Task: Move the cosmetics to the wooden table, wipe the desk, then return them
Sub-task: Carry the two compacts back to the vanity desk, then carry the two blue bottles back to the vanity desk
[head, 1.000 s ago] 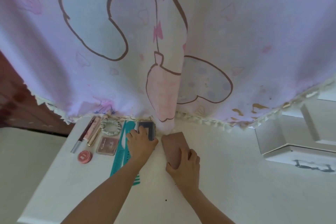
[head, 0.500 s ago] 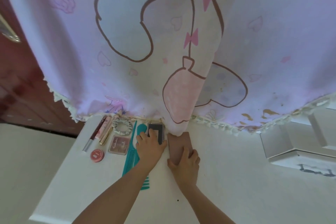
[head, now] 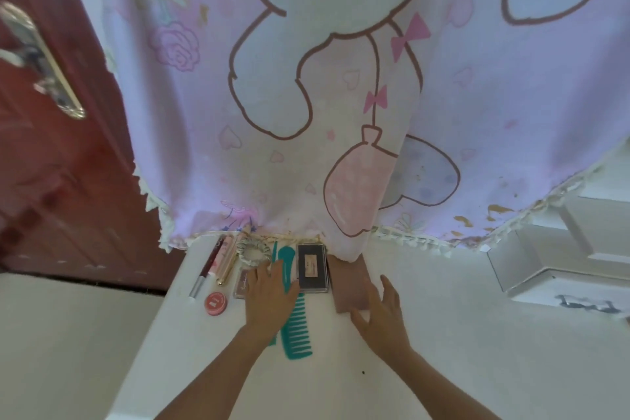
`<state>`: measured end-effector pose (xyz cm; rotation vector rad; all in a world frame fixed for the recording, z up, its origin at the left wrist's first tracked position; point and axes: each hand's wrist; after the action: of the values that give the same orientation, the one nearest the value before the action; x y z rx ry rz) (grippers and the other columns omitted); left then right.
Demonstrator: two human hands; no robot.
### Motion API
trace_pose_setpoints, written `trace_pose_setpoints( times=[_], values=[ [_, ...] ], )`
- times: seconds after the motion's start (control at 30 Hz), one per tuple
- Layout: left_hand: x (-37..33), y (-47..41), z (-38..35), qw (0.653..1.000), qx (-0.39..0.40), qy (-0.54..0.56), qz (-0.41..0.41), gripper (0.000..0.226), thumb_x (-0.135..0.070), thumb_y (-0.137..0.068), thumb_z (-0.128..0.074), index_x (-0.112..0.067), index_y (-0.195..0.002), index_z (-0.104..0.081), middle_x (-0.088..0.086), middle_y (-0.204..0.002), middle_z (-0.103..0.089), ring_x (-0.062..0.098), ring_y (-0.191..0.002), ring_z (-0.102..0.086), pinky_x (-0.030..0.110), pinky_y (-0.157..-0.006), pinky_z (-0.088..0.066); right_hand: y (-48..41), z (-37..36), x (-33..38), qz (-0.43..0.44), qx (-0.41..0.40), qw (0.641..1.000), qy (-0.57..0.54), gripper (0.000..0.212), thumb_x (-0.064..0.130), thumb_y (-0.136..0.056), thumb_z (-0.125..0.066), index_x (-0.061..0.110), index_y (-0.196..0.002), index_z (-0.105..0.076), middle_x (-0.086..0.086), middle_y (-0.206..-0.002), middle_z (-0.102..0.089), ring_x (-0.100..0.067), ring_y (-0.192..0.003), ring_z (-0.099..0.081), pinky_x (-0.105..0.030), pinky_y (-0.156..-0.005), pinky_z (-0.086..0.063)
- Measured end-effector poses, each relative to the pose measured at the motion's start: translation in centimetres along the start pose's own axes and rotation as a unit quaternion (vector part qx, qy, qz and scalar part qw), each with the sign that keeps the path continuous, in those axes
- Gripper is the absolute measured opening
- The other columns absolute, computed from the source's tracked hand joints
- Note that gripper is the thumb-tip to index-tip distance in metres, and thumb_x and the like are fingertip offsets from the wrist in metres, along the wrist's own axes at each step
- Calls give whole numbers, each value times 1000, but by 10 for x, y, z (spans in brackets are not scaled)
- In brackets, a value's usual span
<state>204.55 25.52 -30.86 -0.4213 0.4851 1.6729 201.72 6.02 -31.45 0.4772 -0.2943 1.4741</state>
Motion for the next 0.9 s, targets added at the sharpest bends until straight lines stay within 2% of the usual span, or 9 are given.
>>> trace_pose_setpoints(
  times=[0.13,0.33,0.43,0.5,0.57,0.63,0.67,0.77,0.9],
  values=[
    [9,4,15,1000,-16,5,-13,47,-30,-90,-46,-12,-132,-37,11,-138,-38,28,-125,-30,38,-102,-29,7,7,10,48,-30,998,36,68,28,-87,-56,14,-144,-21,-20,-150,-12,-33,-139,-13,-39,-109,-24],
    [12,17,19,999,-32,1,-39,42,-29,-90,-46,-11,-128,-41,10,-135,-41,28,-123,-34,40,-99,-33,24,9,15,105,-81,989,60,70,20,-75,-69,4,-136,-37,-30,-135,-39,-46,-125,-37,-50,-98,-37],
    [13,34,20,998,-51,2,-46,37,-27,-88,-50,-10,-121,-45,10,-129,-47,28,-118,-39,39,-95,-38,31,7,7,153,-104,979,87,80,25,-68,-75,13,-132,-28,-29,-127,-48,-46,-116,-49,-53,-89,-44],
    [14,49,25,996,-80,14,-41,34,-24,-87,-55,-7,-116,-51,13,-124,-51,30,-115,-42,39,-93,-38,37,10,9,176,-89,977,74,73,30,-76,-66,25,-130,-16,-24,-136,-41,-41,-125,-40,-51,-99,-40],
    [16,68,33,994,-111,13,-15,37,-24,-85,-59,-6,-117,-52,14,-126,-51,32,-117,-42,40,-94,-37,42,11,13,205,-72,974,67,69,34,-80,-57,29,-130,-9,-19,-142,-34,-38,-130,-33,-46,-104,-34],
    [22,90,40,991,-128,-12,31,44,-26,-86,-57,-9,-125,-48,13,-132,-47,31,-122,-37,41,-95,-38,46,9,17,246,-67,965,67,69,33,-77,-58,25,-131,-16,-21,-140,-36,-38,-130,-31,-47,-102,-35],
    [26,103,44,988,-142,-15,53,44,-26,-86,-57,-9,-126,-48,12,-133,-46,31,-123,-36,42,-94,-38,49,7,20,274,-60,957,78,67,34,-75,-59,21,-130,-23,-22,-138,-39,-38,-128,-34,-49,-100,-38],
    [40,151,53,975,-179,-18,131,47,-27,-87,-55,-9,-129,-46,11,-136,-44,31,-125,-34,43,-96,-37,67,-1,36,343,-32,930,130,61,42,-64,-67,16,-114,-45,-22,-118,-57,-38,-107,-58,-48,-76,-55],
    [66,225,69,947,-230,-14,226,49,-27,-88,-53,-11,-133,-41,9,-139,-40,30,-127,-30,41,-102,-30,107,-15,70,454,-10,872,183,63,47,-54,-75,17,-107,-59,-17,-108,-64,-32,-95,-66,-38,-70,-57]
  ],
)
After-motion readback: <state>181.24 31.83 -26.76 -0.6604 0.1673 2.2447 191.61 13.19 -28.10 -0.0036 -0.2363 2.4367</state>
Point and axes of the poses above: each hand's wrist, its own y-axis away from the middle knuckle, its own z-axis out of the back of the hand, x = y × z
